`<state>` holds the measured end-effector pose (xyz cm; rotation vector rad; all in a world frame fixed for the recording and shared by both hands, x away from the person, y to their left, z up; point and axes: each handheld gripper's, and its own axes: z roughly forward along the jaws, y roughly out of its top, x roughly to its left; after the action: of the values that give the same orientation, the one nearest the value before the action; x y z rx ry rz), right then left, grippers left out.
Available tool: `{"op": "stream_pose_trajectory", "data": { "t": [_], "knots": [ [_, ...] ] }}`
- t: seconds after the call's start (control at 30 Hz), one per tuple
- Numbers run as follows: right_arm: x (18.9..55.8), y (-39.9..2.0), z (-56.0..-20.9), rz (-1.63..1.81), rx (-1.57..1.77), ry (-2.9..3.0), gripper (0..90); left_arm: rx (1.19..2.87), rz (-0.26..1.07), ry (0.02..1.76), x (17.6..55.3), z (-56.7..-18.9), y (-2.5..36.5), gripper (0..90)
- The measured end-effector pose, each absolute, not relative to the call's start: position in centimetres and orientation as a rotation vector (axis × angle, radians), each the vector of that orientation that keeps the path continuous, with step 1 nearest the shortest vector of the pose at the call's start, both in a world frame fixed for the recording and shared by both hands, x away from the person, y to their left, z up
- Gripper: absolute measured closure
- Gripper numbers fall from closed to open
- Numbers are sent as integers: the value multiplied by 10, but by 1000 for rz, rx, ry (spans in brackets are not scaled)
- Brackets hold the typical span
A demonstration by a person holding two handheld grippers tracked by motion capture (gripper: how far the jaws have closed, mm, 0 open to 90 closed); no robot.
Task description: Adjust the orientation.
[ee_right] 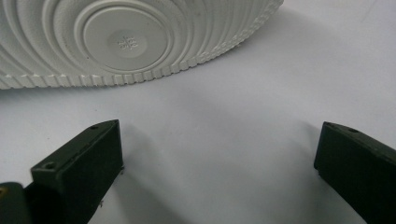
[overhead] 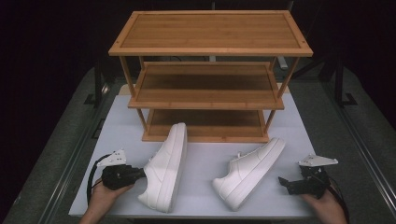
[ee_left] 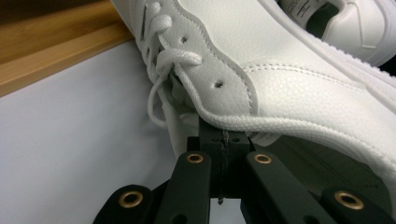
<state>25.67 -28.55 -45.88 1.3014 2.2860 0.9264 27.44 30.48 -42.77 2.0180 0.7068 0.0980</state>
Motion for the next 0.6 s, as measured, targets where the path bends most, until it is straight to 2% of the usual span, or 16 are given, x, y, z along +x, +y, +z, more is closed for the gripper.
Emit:
{"op": "stream_pose_trajectory", "data": {
  "t": [0.6],
  "knots": [
    [257, -285, -459, 926, 1303, 2286, 6, 1996, 91, 642, 279, -420, 286, 900]
  ]
}}
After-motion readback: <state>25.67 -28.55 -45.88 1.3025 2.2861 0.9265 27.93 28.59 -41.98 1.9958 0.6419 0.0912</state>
